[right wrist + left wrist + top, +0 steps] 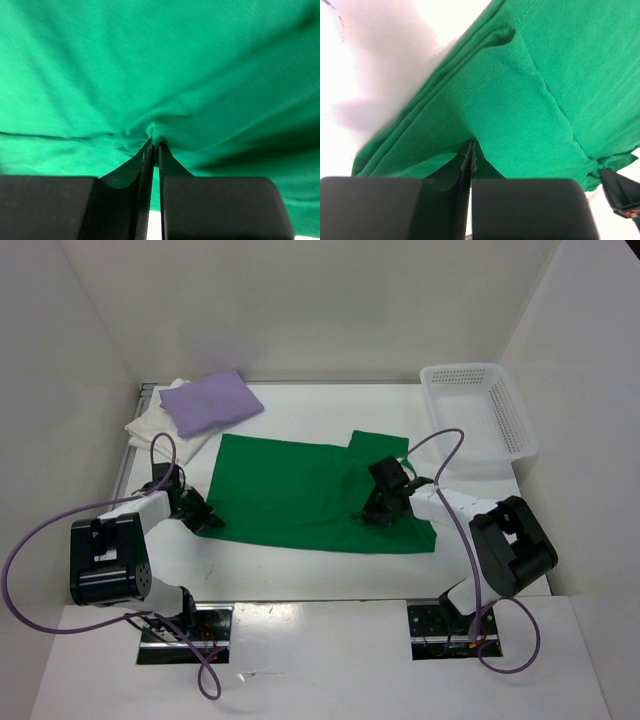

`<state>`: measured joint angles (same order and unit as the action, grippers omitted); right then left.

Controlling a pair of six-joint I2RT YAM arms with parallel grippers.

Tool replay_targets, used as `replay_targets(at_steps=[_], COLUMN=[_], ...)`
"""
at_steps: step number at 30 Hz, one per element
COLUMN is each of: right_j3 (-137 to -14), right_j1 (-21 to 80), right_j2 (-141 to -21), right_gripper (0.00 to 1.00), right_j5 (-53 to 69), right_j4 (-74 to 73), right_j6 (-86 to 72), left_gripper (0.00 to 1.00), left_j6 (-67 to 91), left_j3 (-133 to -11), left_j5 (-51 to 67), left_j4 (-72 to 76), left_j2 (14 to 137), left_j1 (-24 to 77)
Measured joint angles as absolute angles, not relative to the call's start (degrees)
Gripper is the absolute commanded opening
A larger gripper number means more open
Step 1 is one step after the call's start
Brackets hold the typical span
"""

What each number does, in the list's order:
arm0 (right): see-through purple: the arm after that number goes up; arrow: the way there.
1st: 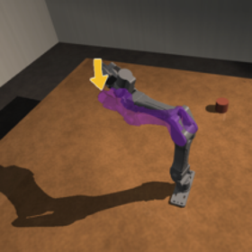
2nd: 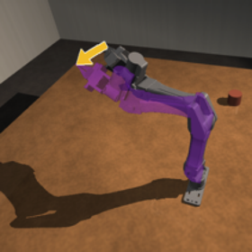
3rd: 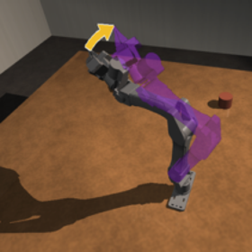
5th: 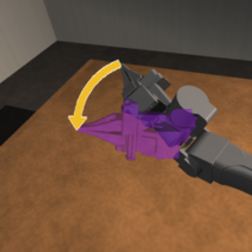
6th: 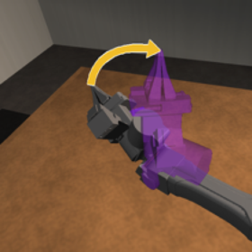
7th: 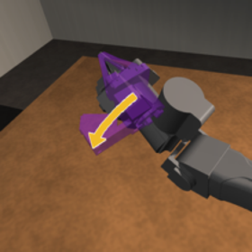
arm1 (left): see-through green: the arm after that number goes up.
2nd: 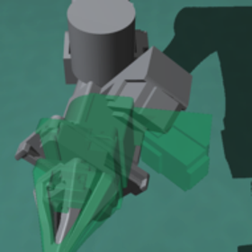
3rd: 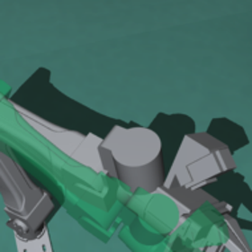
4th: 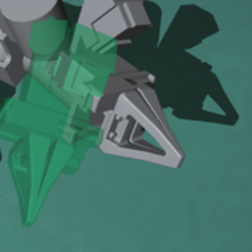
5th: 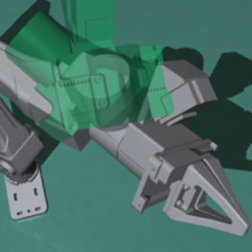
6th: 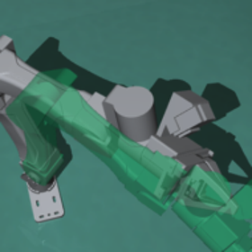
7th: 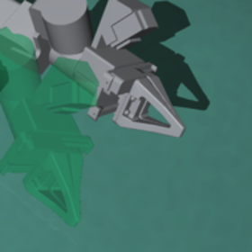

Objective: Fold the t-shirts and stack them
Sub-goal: Fold the flattened tshirt in 1/3 of the way

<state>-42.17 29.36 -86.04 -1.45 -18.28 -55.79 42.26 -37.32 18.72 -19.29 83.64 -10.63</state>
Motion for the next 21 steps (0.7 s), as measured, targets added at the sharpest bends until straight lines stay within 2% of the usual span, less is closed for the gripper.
replay_targets(at_steps=[5, 6, 8, 9, 10, 12, 16, 17, 18, 19, 21], right_j3=[-50.41, -52.36, -56.75, -58.41, -60.25, -62.5, -63.29, -62.98, -62.13, -60.8, -57.76], right_j1=[29.36, 29.36, 29.36, 29.36, 29.36, 29.36, 29.36, 29.36, 29.36, 29.39, 29.36], right_j2=[-90.94, -92.33, -95.48, -96.84, -98.15, -99.57, -98.43, -97.6, -96.16, -94.06, -89.43], right_gripper=[0.1, 0.13, 0.23, 0.43, 0.5, 0.57, 0.61, 0.58, 0.49, 0.27, 0.09], right_j5=[-1.83, -1.91, -1.98, -2.0, -2.09, -2.31, -2.76, -2.92, -3.16, -3.49, -3.97], right_j4=[-18.5, -18.46, -18.44, -18.52, -18.55, -18.57, -19.05, -19.44, -19.44, -19.79, -20.29], right_j6=[-53.82, -53.23, -52.21, -51.81, -51.03, -50.24, -49.23, -49.17, -48.95, -48.82, -48.88], left_gripper=[0.01, 0.01, 0.01, 0.01, 0.01, 0.03, 0.06, 0.06, 0.07, 0.07, 0.07], left_j6=[42.24, 42.24, 42.24, 42.26, 42.28, 42.3, 42.22, 42.22, 42.19, 42.28, 42.39], left_j3=[-37.32, -37.32, -37.32, -37.32, -37.32, -37.39, -38.59, -39.13, -39.7, -40.36, -41.23], left_j5=[19.16, 19.22, 19.33, 19.38, 19.4, 19.38, 19.16, 19.03, 18.92, 18.85, 18.76], left_j4=[-19.4, -19.4, -19.55, -19.64, -19.81, -20.4, -21.71, -21.87, -21.87, -21.63, -20.88], left_j2=[83.31, 83.2, 82.96, 82.78, 82.54, 81.76, 78.56, 77.76, 77.12, 76.53, 76.4], left_j1=[-10.7, -10.7, -10.7, -10.7, -10.7, -10.72, -10.13, -9.69, -8.99, -7.92, -5.74])
